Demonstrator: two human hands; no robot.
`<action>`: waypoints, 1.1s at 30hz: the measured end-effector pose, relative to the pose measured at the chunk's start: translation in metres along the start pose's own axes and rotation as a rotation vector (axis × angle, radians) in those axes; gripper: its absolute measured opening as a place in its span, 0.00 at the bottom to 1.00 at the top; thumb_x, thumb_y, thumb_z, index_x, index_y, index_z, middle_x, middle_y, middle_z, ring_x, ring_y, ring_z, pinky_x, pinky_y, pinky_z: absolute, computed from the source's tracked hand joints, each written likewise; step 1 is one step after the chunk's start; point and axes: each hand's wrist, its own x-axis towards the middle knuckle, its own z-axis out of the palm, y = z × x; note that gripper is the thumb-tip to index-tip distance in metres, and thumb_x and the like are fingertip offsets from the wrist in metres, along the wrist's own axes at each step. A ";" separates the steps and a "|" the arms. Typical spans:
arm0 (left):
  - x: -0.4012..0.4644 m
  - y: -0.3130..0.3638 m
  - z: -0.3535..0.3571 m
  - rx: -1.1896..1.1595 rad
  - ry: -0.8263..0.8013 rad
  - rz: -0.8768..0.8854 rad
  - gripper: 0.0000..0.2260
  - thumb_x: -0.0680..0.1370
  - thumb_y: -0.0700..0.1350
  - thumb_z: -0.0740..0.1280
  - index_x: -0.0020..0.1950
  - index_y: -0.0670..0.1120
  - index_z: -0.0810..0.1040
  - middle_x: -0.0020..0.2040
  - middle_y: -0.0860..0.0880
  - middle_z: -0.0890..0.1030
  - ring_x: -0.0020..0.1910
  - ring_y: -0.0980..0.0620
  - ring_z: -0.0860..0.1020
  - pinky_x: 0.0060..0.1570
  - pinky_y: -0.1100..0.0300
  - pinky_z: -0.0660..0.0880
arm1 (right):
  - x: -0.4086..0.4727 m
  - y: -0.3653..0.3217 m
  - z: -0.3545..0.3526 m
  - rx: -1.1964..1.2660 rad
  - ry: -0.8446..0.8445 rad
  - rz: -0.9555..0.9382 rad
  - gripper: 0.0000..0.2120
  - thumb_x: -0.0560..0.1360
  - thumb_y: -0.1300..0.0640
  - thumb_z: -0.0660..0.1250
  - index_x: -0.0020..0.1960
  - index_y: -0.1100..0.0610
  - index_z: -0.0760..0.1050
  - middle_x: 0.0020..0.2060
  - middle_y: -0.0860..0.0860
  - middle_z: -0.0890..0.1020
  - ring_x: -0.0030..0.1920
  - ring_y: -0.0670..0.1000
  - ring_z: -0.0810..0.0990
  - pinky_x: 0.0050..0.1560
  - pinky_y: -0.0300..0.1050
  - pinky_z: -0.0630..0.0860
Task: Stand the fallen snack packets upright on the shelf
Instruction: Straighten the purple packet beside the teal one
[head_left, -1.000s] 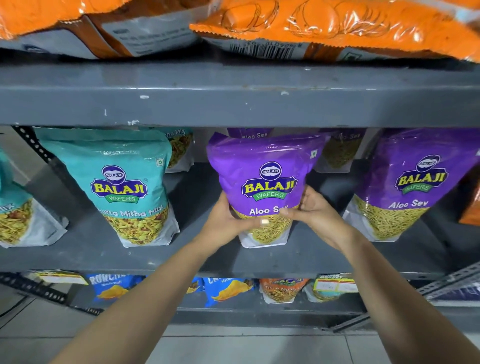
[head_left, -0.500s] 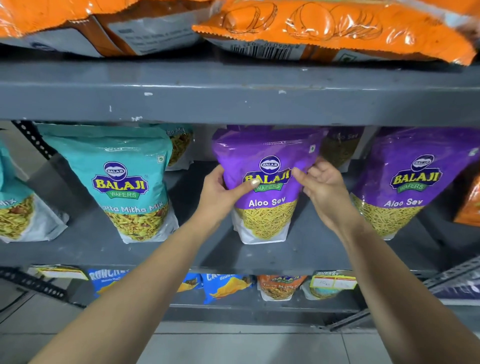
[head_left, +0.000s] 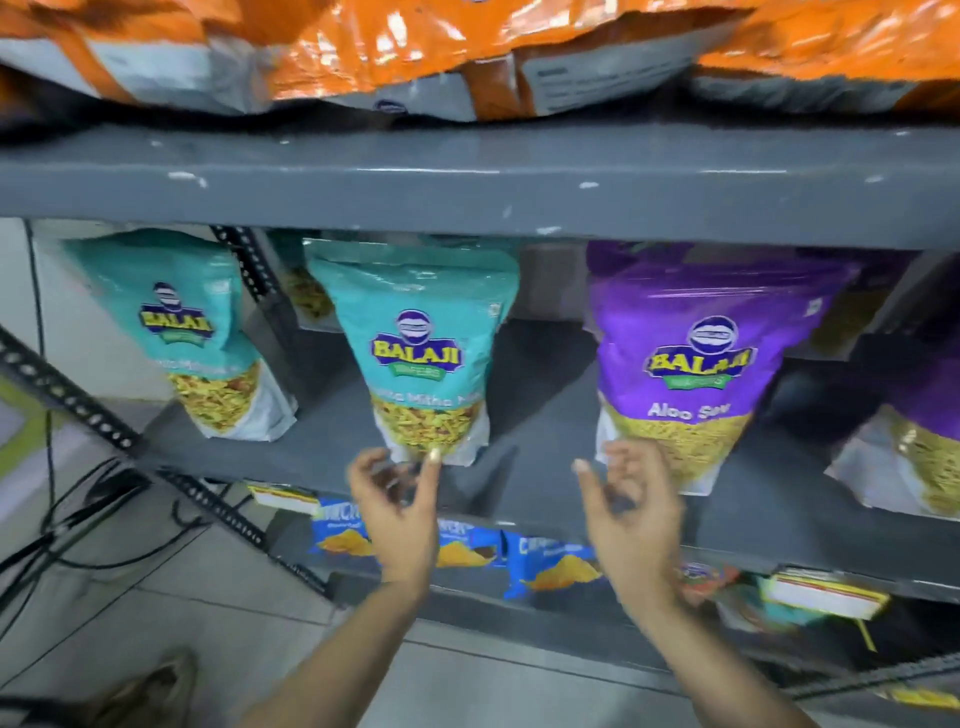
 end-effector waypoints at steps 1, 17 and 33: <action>0.017 -0.002 -0.014 0.055 -0.003 0.006 0.26 0.68 0.51 0.75 0.62 0.48 0.69 0.54 0.52 0.73 0.46 0.64 0.76 0.50 0.70 0.73 | -0.005 0.002 0.020 0.001 -0.101 0.074 0.18 0.68 0.60 0.77 0.53 0.50 0.73 0.44 0.45 0.75 0.42 0.49 0.76 0.42 0.45 0.76; 0.120 -0.033 -0.052 0.444 -0.576 -0.128 0.27 0.67 0.58 0.77 0.62 0.51 0.75 0.56 0.55 0.83 0.56 0.55 0.80 0.57 0.54 0.79 | 0.003 0.021 0.142 -0.028 -0.485 0.404 0.33 0.66 0.58 0.80 0.63 0.52 0.64 0.58 0.50 0.79 0.54 0.42 0.79 0.50 0.36 0.77; 0.036 -0.024 -0.061 0.404 -0.437 0.111 0.08 0.73 0.42 0.75 0.37 0.44 0.79 0.36 0.48 0.81 0.37 0.51 0.80 0.43 0.50 0.79 | -0.032 0.021 0.023 -0.333 -0.111 0.031 0.06 0.67 0.60 0.73 0.37 0.54 0.76 0.41 0.51 0.79 0.48 0.54 0.79 0.56 0.34 0.70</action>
